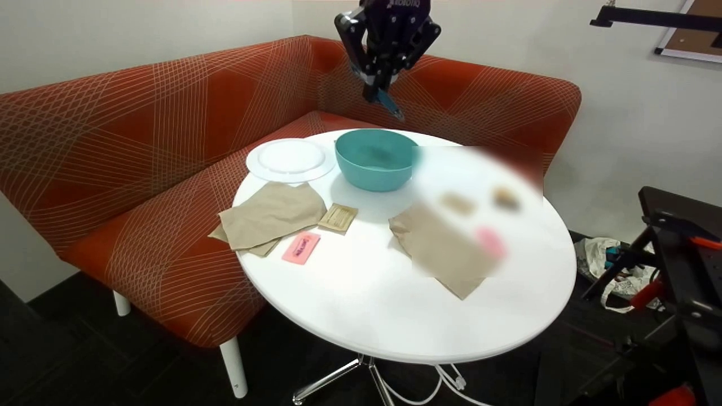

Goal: Put the pen on the table

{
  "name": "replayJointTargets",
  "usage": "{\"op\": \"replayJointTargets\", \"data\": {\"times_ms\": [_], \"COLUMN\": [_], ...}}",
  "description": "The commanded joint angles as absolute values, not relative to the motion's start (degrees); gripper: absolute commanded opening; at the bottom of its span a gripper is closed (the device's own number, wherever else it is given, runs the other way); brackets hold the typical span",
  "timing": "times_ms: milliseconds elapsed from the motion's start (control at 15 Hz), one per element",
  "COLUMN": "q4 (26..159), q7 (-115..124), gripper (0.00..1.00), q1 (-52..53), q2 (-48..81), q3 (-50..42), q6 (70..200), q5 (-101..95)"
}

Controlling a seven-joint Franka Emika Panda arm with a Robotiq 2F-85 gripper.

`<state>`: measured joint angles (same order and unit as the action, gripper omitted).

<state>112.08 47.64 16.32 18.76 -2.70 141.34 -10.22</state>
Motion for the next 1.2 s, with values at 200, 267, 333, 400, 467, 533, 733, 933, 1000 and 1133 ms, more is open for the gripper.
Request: {"op": "replayJointTargets", "data": {"times_ms": [200, 267, 333, 400, 467, 533, 733, 933, 1000, 1133], "q4": [115.02, 115.89, 116.06, 116.35, 116.33, 116.2, 115.97, 116.18, 116.25, 116.5], "q7": [44.59, 44.49, 44.61, 44.52, 44.62, 44.92, 45.09, 44.64, 44.62, 44.84], "gripper": [0.03, 0.03, 0.03, 0.03, 0.03, 0.03, 0.03, 0.03, 0.03, 0.03], "q1": [18.01, 18.19, 18.38, 18.57, 18.87, 19.31, 20.12, 20.59, 20.73, 21.24], "q2": [20.3, 20.89, 21.88, 22.85, 24.25, 25.5, 29.02, 31.22, 31.66, 31.94], "q3": [2.0, 2.31, 2.51, 2.54, 2.39, 1.96, 1.1, 0.73, 0.6, 0.19], "q6": [143.21, 144.08, 144.64, 145.1, 145.85, 146.47, 148.35, 149.76, 150.03, 150.34], "q5": [-12.74, -12.79, -12.88, -12.93, -13.1, -13.57, -13.93, -13.12, -12.92, -12.97]}}
